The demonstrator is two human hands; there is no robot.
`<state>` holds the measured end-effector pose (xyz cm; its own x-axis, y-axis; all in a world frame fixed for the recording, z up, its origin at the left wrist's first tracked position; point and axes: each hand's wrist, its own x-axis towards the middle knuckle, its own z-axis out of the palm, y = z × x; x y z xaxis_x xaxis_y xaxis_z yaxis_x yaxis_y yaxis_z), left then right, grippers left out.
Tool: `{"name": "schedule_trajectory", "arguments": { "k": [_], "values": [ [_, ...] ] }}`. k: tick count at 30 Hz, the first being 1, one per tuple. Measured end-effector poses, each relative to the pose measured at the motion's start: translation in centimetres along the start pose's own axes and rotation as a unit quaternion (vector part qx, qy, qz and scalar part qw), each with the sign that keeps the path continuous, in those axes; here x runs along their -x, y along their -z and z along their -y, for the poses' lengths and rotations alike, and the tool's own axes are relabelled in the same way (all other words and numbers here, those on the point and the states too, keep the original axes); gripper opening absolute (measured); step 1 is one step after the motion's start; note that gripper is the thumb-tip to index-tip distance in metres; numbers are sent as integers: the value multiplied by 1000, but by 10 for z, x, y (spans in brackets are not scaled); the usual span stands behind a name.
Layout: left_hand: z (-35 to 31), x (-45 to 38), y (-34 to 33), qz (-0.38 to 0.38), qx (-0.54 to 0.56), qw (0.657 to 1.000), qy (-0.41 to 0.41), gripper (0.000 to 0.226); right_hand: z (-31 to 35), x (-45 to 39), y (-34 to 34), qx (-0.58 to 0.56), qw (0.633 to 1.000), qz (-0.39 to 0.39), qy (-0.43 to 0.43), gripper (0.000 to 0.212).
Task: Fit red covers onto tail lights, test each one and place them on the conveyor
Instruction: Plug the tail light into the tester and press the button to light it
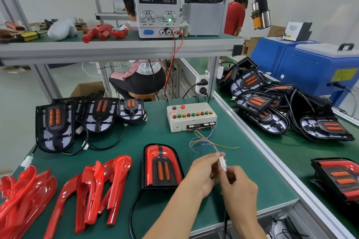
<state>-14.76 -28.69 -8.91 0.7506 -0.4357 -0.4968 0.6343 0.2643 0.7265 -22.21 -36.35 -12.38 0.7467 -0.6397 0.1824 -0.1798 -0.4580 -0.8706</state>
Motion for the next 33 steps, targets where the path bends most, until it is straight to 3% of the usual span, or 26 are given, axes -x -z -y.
{"name": "schedule_trajectory", "arguments": {
  "k": [6,20,27,33],
  "values": [
    [8,1,-4,26,69,997,27,21,11,0,-6,-18,1000,-12,-19,18],
    [9,-4,-3,10,55,997,49,19,11,-2,-17,-3,999,-29,-41,24],
    [6,-9,-12,-9,-3,996,90,24,12,-2,-18,20,994,-50,-98,24],
    [-1,-13,-20,-5,-96,988,121,30,12,-9,-8,41,989,-12,-142,26]
  ]
}}
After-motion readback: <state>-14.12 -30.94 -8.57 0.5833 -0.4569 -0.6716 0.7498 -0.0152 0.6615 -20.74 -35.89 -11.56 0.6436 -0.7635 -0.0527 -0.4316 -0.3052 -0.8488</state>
